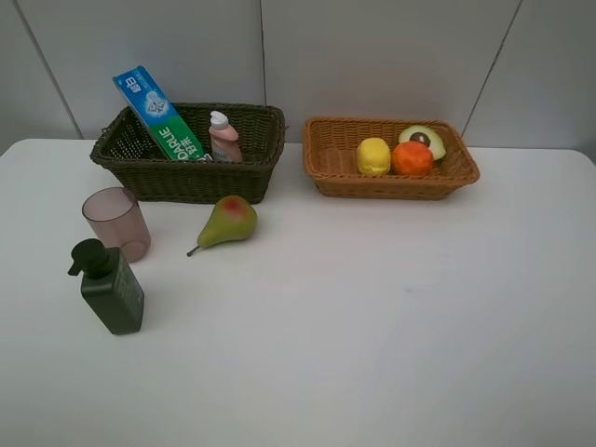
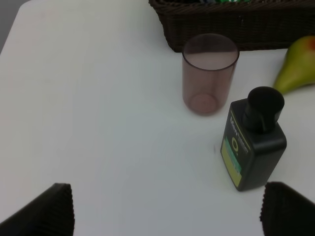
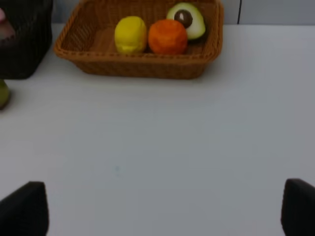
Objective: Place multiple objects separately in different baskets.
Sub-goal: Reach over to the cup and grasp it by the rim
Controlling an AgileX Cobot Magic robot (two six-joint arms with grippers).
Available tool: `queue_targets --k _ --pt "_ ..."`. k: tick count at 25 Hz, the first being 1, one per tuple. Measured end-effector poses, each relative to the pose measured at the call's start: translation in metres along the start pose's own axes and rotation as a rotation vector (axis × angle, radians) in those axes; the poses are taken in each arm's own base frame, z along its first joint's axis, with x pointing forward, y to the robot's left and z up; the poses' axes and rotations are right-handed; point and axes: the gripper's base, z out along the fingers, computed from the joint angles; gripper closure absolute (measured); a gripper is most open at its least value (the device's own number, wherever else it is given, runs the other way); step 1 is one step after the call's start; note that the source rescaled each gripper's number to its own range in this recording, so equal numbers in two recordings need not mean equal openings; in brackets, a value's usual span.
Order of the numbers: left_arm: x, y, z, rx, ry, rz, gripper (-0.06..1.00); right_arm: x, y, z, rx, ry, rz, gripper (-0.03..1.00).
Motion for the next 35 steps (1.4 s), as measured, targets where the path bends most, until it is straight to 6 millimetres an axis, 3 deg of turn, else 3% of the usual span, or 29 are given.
queue_targets --k 13,35 --pt "0.0000 0.0000 0.0000 0.000 0.000 0.000 -0.06 0.0003 0.0017 -0.0007 0.236 -0.005 0.115 -0.03" --pt "0.0000 0.0000 0.0000 0.000 0.000 0.000 -0.06 0.0003 0.0018 -0.0007 0.245 -0.005 0.119 -0.03"
